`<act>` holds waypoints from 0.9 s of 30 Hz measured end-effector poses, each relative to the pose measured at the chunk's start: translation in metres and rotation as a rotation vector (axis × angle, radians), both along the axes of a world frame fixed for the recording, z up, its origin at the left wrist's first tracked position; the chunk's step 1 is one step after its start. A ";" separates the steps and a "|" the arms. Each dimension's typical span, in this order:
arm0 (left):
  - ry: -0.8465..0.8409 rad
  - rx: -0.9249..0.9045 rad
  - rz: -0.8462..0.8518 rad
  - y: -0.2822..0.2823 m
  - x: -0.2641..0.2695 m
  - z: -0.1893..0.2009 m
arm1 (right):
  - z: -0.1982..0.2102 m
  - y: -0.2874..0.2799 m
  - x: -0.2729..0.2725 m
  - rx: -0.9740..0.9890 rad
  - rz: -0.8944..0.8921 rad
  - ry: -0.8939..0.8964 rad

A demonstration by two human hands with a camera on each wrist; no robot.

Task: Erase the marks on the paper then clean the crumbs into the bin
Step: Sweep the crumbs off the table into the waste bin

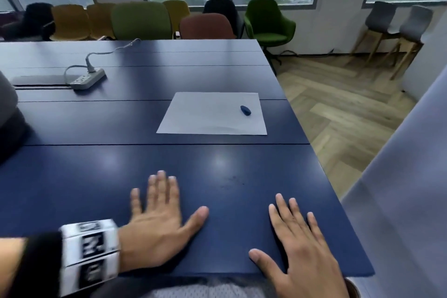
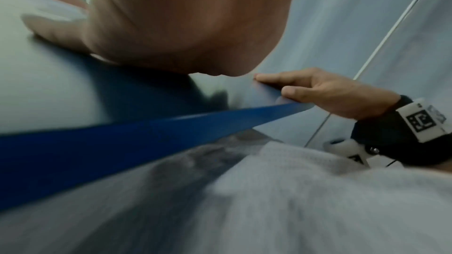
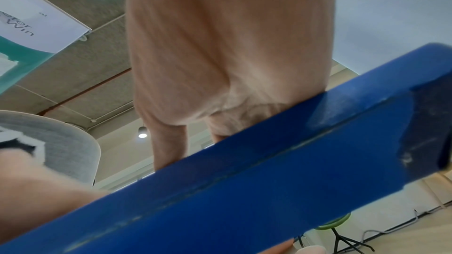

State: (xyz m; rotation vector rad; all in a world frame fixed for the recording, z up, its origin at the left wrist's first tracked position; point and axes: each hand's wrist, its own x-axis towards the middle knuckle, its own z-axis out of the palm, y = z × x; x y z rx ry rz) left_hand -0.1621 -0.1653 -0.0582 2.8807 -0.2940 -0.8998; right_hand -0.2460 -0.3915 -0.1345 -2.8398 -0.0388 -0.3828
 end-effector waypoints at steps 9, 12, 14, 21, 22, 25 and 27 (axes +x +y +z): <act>0.043 -0.388 -0.245 -0.155 0.018 0.007 | 0.002 -0.007 0.010 -0.032 0.028 0.011; 0.133 -0.597 -0.125 -0.165 0.027 0.024 | 0.001 -0.009 0.012 -0.042 0.031 0.019; 0.026 -0.593 -0.063 -0.145 0.041 0.029 | -0.001 -0.007 0.009 0.007 0.033 -0.025; -0.067 -0.115 0.112 -0.012 0.021 0.013 | 0.003 0.002 0.000 0.051 -0.004 -0.007; -0.029 -0.067 0.095 -0.010 0.010 0.009 | 0.004 0.003 -0.001 0.040 -0.010 -0.003; -0.004 -0.064 0.006 -0.046 -0.010 0.001 | 0.004 0.003 0.000 0.019 -0.011 0.011; -0.010 -0.149 -0.043 -0.088 -0.008 -0.001 | 0.002 0.002 0.001 0.033 0.000 -0.033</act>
